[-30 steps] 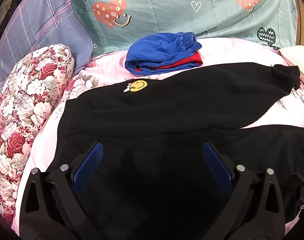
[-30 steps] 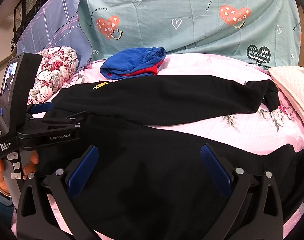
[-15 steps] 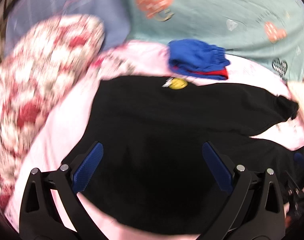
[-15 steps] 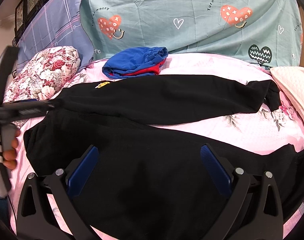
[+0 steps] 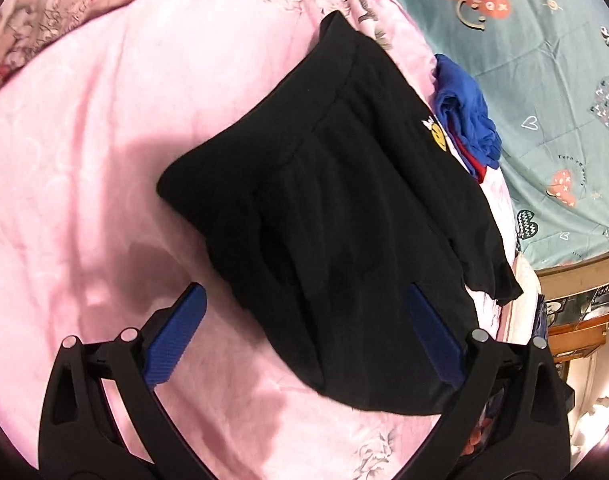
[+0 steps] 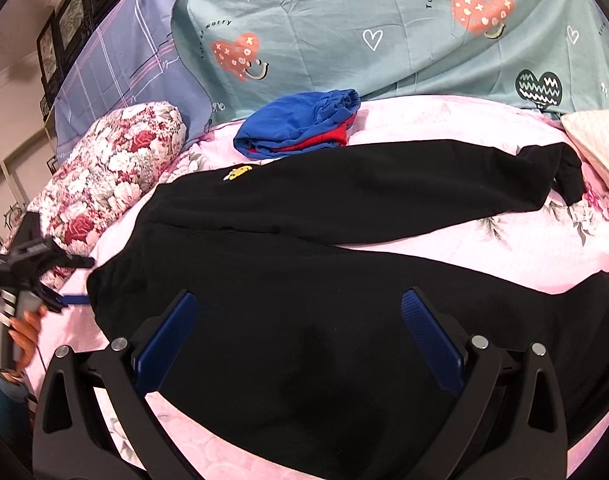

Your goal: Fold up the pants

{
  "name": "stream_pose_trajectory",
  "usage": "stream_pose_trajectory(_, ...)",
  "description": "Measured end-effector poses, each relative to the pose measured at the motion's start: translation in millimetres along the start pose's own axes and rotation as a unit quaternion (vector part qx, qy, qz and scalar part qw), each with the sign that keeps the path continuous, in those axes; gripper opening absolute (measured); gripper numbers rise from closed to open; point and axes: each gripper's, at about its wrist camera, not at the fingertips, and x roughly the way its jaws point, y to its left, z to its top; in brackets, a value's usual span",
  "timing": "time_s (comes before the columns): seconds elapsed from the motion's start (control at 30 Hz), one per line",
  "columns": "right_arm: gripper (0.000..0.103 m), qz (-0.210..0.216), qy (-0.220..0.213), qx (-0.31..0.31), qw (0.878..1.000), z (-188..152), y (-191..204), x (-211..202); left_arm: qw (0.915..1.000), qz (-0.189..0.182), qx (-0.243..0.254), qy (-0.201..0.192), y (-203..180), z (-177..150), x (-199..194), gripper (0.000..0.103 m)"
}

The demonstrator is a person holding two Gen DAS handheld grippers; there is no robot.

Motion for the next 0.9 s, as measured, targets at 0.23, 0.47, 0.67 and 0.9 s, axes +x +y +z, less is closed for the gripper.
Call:
stream_pose_trajectory(0.23, 0.102, -0.001, 0.001, 0.024, 1.0, 6.4, -24.6, -22.9, 0.9996, 0.002, 0.021, -0.018, -12.4, 14.1, 12.1, 0.057)
stream_pose_trajectory(0.47, 0.102, -0.08, -0.009, 0.146, 0.986, -14.1, -128.5, -102.4, 0.9979, 0.014, 0.05, -0.038, -14.3, 11.9, 14.1, 0.011)
stream_pose_trajectory(0.67, 0.101, -0.077, -0.011, 0.234, 0.969, -55.1, -185.1, -158.5, 0.9951, 0.012, 0.073, -0.066, -19.5, 6.5, 2.8, 0.01)
stream_pose_trajectory(0.9, 0.074, -0.077, 0.06, 0.281, 0.955, -72.3, -200.9, -115.2, 0.9957, 0.043, 0.057, -0.058, -17.1, 7.4, 18.5, 0.019)
